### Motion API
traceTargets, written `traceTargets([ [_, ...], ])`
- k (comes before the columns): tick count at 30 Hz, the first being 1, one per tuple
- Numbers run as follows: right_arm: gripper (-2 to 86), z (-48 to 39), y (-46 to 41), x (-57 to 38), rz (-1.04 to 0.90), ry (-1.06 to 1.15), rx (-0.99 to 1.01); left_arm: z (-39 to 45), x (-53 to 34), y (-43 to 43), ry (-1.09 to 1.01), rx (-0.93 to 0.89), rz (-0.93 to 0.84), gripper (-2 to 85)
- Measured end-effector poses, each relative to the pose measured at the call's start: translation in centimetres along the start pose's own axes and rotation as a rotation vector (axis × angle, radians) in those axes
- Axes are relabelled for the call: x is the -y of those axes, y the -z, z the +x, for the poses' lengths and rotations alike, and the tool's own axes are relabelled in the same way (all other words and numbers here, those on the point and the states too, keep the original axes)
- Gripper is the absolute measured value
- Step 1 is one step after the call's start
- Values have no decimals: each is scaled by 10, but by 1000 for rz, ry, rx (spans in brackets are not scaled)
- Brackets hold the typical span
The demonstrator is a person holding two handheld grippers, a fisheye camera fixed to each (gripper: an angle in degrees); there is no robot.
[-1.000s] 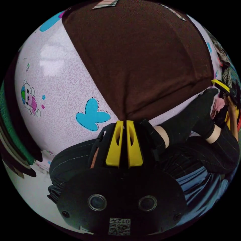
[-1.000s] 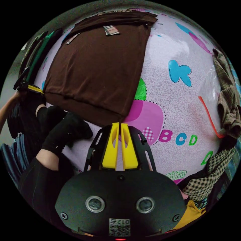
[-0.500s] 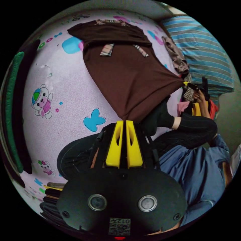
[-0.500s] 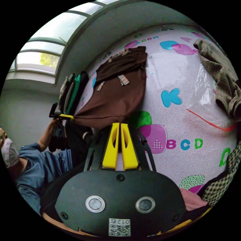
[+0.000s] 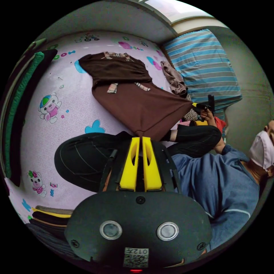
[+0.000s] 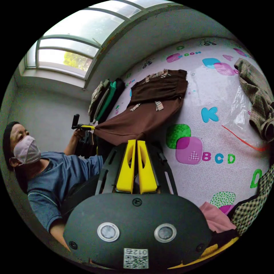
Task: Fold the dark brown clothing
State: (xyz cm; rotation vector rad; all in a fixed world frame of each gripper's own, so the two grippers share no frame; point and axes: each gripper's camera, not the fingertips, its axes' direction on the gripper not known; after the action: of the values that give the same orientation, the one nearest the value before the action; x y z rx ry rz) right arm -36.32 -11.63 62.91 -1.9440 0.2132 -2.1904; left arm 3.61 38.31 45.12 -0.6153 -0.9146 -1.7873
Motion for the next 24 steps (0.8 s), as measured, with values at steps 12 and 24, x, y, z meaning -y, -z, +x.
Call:
traceTargets([
  [12,-10,17,37,33,108,-44,83,-41,-6,54,23,-89,160,9],
  [24,-10,57,50,172,154,-145,87,-130,77,78,79,-127,231,10],
])
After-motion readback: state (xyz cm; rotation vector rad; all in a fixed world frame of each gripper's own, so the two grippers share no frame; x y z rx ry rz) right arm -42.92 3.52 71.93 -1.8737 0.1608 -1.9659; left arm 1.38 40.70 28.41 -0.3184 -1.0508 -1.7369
